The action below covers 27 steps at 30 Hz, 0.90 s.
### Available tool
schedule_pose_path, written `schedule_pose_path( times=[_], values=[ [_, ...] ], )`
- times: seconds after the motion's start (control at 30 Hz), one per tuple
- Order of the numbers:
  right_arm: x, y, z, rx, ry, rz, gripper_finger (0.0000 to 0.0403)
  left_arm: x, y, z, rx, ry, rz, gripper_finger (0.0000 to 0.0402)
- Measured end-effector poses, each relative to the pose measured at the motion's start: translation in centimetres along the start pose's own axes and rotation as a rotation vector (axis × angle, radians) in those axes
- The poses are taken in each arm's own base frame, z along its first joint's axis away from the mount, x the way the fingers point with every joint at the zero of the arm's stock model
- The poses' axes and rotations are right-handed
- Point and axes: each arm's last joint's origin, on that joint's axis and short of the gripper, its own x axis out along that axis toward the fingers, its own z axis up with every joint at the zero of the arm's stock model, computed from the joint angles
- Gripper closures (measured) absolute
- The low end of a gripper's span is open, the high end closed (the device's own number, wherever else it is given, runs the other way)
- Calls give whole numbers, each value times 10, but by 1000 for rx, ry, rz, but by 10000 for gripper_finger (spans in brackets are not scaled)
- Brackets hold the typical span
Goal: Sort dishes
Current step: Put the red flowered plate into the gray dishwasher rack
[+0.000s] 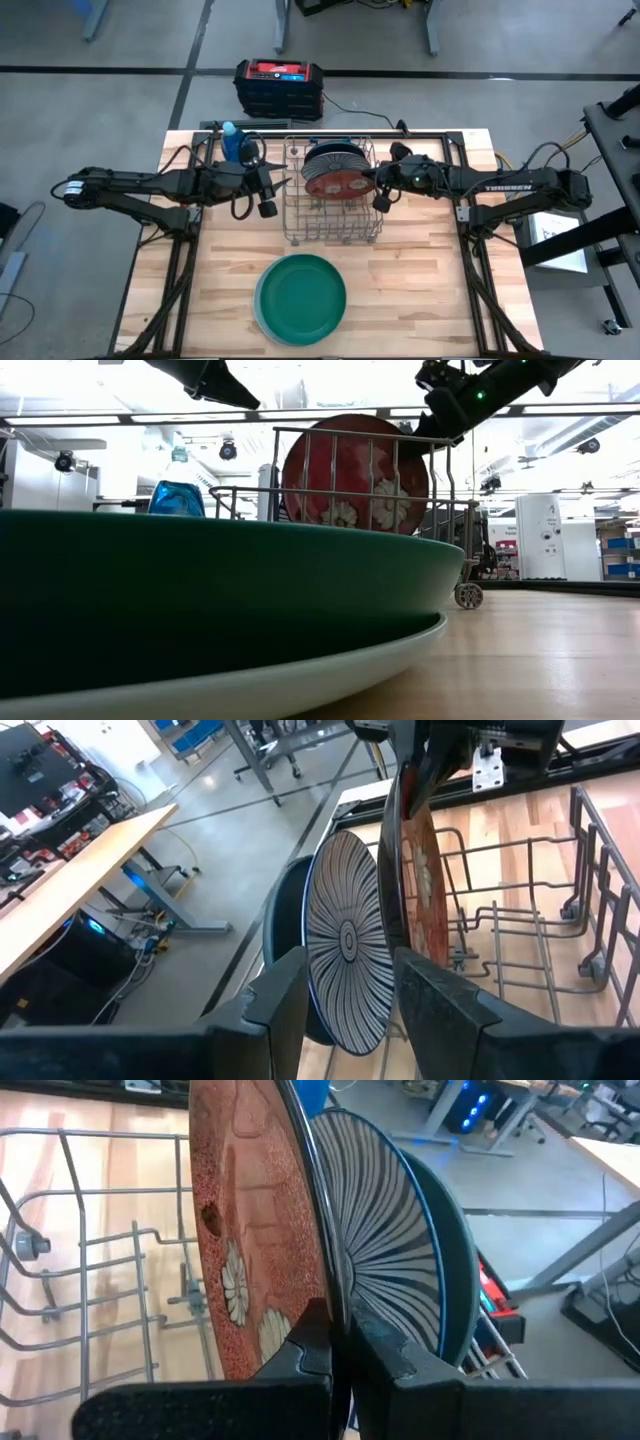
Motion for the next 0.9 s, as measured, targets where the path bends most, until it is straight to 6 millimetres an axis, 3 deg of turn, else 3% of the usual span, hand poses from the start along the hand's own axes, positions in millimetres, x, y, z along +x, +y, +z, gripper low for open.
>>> schedule_pose_path(
  times=[0.4, 0.9],
  values=[
    [20, 8, -11, -28, 83, 22, 403, 3, -4, -8, -7, 21, -5, 262],
    [21, 8, -12, -31, 89, 19, 403, 7, -9, -20, -56, 42, -9, 262]
  ],
)
